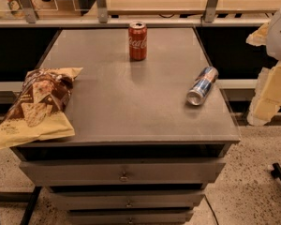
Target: Knock coke can over
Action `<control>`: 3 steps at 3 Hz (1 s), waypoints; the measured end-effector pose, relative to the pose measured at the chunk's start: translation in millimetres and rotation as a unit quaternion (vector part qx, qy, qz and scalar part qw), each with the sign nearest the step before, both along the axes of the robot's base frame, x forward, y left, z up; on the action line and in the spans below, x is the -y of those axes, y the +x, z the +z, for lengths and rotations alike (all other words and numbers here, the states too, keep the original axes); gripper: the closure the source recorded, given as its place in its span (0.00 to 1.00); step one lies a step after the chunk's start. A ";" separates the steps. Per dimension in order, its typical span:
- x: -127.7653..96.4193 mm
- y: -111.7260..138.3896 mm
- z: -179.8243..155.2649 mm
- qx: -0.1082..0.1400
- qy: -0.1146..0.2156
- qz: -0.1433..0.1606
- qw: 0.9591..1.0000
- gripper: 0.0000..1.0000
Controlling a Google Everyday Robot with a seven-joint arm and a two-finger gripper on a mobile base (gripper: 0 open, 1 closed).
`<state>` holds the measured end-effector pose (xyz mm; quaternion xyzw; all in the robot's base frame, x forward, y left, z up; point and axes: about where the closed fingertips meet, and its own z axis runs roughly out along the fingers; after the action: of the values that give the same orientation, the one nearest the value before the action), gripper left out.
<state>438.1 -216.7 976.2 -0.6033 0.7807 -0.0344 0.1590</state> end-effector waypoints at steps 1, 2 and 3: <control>0.0 0.0 0.0 0.000 0.000 0.000 1.000 0.00; -11.0 38.6 -0.4 0.019 0.013 0.006 1.000 0.00; -29.3 100.6 2.0 0.046 0.051 0.017 0.997 0.00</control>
Offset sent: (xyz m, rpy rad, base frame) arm 0.1005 0.0269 -0.0042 0.0676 -0.0809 0.0308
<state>538.7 -187.3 978.2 -0.6055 0.7628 -0.0192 0.2261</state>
